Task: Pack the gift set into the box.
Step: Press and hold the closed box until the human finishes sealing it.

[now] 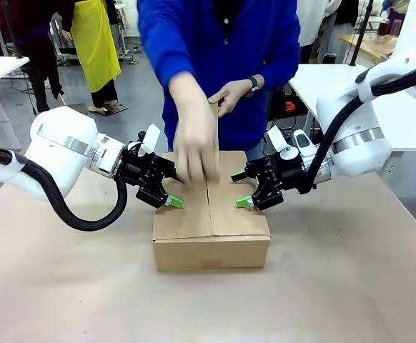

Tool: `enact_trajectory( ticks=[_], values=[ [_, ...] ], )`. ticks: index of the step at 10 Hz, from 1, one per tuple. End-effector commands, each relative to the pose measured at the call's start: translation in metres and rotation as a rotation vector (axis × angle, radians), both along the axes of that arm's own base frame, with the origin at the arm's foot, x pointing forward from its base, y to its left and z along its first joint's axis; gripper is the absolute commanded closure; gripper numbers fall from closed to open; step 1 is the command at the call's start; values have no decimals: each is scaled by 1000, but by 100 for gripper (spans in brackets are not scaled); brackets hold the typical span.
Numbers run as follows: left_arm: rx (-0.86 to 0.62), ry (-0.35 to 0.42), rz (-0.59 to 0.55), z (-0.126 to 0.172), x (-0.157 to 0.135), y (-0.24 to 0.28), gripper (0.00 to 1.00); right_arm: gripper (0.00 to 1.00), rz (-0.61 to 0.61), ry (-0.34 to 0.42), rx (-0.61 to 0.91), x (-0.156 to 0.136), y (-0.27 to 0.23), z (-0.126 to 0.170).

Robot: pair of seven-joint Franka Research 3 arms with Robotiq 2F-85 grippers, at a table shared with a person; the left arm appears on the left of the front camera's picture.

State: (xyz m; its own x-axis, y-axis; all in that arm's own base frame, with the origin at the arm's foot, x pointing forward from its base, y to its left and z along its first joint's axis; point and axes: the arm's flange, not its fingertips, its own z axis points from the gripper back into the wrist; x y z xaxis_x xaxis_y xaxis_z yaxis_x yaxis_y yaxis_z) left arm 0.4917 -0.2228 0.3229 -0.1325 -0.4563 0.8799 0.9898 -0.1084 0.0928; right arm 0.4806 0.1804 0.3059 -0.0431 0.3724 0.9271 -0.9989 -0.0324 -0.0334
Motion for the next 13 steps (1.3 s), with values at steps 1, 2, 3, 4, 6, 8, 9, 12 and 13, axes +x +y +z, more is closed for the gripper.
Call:
enact_trajectory(
  ticks=[1,2,3,4,6,8,9,12,13],
  values=[
    [-14,-20,-2,-4,-2,1,0,0,-3,-5,-17,-4,0,-1],
    [-14,-20,-2,-4,-2,1,0,0,-3,-5,-17,-4,0,-1],
    [-14,-20,-2,-4,-2,1,0,0,-3,-5,-17,-4,0,-1],
    [-14,-20,-2,-4,-2,1,0,0,-3,-5,-17,-4,0,-1],
    [-14,-20,-2,-4,-2,1,0,0,-3,-5,-17,-4,0,-1],
    [-14,-20,-2,-4,-2,1,0,0,-3,-5,-17,-4,0,-1],
    [-14,-20,-2,-4,-2,1,0,0,-3,-5,-17,-4,0,-1],
    [-14,-20,-2,-4,-2,1,0,0,-3,-5,-17,-4,0,-1],
    [-14,-20,-2,-4,-2,1,0,0,-3,-5,-17,-4,0,-1]
  ],
)
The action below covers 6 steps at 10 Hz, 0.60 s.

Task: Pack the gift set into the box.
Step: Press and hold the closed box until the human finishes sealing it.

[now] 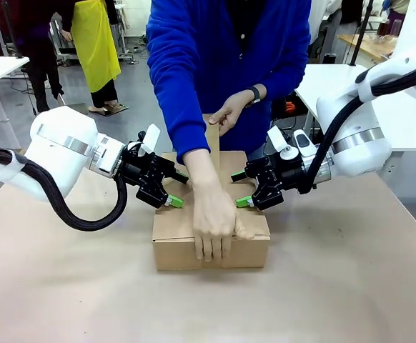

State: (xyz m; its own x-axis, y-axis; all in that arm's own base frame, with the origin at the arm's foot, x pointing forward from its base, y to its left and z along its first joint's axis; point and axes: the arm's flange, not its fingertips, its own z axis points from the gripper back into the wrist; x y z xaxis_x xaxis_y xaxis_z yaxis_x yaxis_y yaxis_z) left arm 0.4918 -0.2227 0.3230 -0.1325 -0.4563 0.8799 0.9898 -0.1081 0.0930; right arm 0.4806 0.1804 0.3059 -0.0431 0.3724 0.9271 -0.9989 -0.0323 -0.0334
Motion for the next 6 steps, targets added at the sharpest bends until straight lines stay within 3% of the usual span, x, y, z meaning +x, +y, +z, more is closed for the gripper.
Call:
enact_trajectory(
  ticks=[1,6],
  values=[
    [-14,-20,-2,-4,-2,1,0,0,-3,-5,-17,-4,0,-1],
    [-14,-20,-2,-4,-2,1,0,0,-3,-5,-17,-4,0,-1]
  ],
)
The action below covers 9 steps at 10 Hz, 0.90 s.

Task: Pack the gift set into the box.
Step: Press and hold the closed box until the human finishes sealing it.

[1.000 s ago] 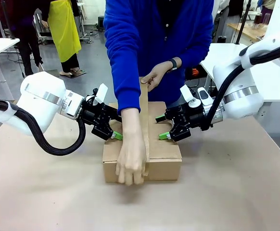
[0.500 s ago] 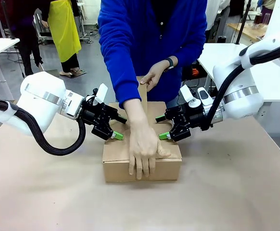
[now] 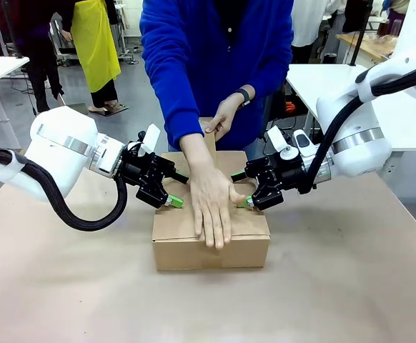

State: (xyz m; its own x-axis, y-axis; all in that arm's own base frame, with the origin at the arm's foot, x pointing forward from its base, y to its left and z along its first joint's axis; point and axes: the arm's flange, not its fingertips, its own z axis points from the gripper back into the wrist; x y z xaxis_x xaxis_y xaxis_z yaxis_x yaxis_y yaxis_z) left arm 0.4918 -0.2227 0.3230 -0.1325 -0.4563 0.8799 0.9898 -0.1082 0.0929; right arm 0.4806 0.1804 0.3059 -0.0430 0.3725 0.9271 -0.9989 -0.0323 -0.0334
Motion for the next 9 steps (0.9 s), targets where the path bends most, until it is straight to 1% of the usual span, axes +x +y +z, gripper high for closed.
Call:
enact_trajectory(
  ticks=[1,9],
  values=[
    [-14,-20,-2,-4,-2,1,0,0,-3,-5,-17,-4,0,-1],
    [-14,-20,-2,-4,-2,1,0,0,-3,-5,-17,-4,0,-1]
  ],
)
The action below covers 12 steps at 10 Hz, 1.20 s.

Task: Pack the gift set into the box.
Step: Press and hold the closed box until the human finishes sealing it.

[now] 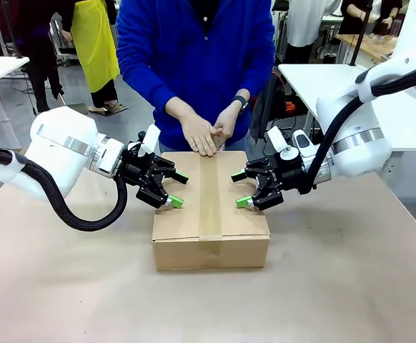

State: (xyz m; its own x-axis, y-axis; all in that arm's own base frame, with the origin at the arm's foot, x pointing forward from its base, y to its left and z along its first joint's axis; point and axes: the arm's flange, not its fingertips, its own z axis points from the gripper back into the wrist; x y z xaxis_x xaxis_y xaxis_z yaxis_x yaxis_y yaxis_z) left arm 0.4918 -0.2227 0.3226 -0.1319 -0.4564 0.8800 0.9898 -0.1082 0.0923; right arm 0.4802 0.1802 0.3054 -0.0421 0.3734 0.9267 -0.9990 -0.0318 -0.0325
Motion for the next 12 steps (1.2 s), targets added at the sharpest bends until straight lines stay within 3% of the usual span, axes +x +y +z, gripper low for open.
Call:
enact_trajectory(
  ticks=[1,8,9,11,12],
  values=[
    [-14,-21,-2,-4,-2,1,0,0,-2,-6,-16,-3,0,-1],
    [-14,-21,-2,-4,-2,1,0,0,0,-1,0,0,0,0],
    [-1,0,-1,0,0,0,0,0,-85,-49,67,-6,-30,35],
    [-247,-122,64,47,-47,85,0,0,-224,-119,333,-41,-120,100],
    [-325,-173,117,47,-65,119,0,0,-323,-175,417,-59,-165,113]
  ],
)
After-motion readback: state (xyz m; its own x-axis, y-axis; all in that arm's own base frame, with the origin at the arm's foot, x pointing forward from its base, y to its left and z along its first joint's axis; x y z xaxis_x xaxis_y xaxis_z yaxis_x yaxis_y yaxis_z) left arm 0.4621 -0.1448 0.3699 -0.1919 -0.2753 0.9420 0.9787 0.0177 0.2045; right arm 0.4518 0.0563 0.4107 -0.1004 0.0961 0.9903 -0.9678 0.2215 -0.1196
